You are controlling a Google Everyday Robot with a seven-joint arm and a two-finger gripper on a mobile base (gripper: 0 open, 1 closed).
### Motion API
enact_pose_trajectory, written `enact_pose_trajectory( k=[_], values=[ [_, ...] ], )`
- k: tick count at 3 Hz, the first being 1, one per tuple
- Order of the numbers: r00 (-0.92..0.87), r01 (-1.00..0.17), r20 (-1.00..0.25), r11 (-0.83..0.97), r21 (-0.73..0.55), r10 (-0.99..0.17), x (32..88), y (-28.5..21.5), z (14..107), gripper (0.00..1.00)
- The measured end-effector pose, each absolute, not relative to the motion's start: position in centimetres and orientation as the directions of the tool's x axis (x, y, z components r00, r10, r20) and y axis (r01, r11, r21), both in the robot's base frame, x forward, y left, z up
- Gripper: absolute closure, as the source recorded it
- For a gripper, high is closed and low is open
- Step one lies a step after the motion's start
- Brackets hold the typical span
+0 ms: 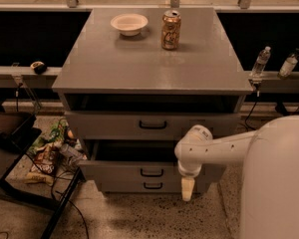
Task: Open middle drawer
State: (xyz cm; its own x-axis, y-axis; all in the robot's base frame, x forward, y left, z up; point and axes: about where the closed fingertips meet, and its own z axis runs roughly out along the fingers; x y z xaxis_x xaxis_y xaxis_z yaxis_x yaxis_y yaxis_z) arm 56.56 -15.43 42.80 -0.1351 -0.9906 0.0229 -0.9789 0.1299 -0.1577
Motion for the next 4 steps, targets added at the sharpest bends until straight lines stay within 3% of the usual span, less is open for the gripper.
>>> enact_pose_trajectory(
  k=[1, 4],
  values=[
    [-0.163, -0.984, 0.051, 0.159, -0.08, -0.985, 50.3, -17.6, 41.5, 0.19],
    [-0.171, -0.983, 0.052, 0.167, -0.075, -0.984, 50.1, -17.8, 43.3, 0.89]
  ],
)
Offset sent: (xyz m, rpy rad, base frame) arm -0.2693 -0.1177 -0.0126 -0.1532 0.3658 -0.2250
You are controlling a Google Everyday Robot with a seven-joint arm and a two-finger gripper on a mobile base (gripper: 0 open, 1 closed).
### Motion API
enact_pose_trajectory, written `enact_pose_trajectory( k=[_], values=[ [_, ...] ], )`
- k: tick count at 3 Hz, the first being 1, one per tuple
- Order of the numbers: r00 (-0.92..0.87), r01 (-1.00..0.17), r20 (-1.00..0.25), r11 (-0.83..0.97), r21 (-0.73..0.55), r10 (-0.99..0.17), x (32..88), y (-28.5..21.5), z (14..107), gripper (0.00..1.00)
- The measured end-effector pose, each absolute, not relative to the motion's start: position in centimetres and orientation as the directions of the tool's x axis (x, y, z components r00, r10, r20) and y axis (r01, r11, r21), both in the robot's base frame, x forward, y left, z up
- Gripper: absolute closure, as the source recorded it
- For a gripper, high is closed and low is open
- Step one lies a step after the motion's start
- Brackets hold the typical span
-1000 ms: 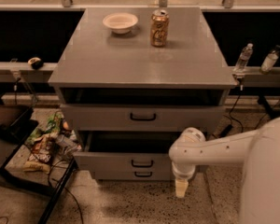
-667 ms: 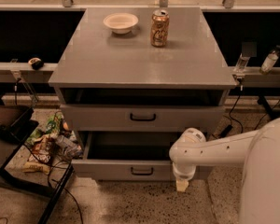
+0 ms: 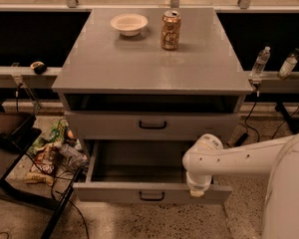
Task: Open middle drawer
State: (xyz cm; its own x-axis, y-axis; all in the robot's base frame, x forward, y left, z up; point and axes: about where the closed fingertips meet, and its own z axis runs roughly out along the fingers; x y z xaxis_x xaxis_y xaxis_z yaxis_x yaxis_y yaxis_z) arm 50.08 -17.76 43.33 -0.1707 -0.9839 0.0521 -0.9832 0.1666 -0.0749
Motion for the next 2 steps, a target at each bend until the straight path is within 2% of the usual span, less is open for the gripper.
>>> enact_pose_trajectory(
  k=[1, 2],
  values=[
    [-0.171, -0.983, 0.052, 0.167, -0.075, -0.984, 50.07, -17.76, 43.39, 1.0],
    [-0.171, -0.983, 0.052, 0.167, -0.075, -0.984, 50.07, -17.76, 43.39, 1.0]
  ],
)
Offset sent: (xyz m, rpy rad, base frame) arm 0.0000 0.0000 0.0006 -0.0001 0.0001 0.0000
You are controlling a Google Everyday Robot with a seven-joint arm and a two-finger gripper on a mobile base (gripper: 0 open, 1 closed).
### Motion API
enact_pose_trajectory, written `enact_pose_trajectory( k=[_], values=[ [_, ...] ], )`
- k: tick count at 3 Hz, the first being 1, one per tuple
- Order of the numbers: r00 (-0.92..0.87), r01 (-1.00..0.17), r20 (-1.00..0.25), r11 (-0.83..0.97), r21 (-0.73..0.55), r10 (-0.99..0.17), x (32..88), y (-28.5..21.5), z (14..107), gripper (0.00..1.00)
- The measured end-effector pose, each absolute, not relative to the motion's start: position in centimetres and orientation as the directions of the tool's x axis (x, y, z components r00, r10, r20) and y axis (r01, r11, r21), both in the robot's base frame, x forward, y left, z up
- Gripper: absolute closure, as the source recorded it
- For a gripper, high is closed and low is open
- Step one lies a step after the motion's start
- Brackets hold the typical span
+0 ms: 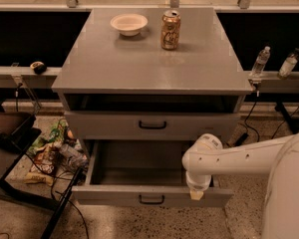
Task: Open middle drawer
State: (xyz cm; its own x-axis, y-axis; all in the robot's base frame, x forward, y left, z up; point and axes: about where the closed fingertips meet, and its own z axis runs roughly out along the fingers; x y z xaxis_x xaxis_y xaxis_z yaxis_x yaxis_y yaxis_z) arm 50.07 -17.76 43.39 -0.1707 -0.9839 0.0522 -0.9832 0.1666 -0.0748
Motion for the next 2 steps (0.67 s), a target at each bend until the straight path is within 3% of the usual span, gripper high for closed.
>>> enact_pose_trajectory(
  k=[1, 2],
  values=[
    [-0.19, -0.981, 0.036, 0.188, -0.055, -0.981, 46.17, -19.36, 43.22, 1.0],
    [-0.193, -0.98, 0.035, 0.191, -0.053, -0.98, 45.81, -19.3, 43.54, 1.0]
  ],
)
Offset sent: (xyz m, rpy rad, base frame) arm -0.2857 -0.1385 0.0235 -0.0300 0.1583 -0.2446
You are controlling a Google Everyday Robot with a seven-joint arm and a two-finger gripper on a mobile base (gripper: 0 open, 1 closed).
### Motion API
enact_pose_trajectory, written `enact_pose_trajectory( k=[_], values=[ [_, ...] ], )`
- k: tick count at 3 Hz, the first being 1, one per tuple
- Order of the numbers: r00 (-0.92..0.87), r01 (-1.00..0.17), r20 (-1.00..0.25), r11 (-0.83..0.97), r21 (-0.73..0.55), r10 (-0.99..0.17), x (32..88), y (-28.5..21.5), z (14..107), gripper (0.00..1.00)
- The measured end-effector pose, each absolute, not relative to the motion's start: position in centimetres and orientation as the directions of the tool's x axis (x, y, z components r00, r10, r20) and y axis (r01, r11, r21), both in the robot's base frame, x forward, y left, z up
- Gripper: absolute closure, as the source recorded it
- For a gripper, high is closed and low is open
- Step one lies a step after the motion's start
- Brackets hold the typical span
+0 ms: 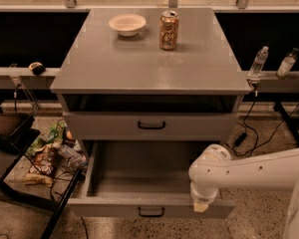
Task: Open middle drawer
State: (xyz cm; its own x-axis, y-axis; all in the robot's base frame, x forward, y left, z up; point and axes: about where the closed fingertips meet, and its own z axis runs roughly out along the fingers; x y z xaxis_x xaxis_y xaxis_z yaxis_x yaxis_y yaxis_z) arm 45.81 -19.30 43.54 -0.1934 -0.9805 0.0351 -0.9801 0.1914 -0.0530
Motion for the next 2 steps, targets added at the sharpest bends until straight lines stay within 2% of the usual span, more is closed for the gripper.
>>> enact_pose_trajectory(
  k=[2],
  values=[
    [-0.239, -0.971, 0.049, 0.237, -0.033, -0.97, 43.3, -19.9, 44.0, 1.0]
  ],
)
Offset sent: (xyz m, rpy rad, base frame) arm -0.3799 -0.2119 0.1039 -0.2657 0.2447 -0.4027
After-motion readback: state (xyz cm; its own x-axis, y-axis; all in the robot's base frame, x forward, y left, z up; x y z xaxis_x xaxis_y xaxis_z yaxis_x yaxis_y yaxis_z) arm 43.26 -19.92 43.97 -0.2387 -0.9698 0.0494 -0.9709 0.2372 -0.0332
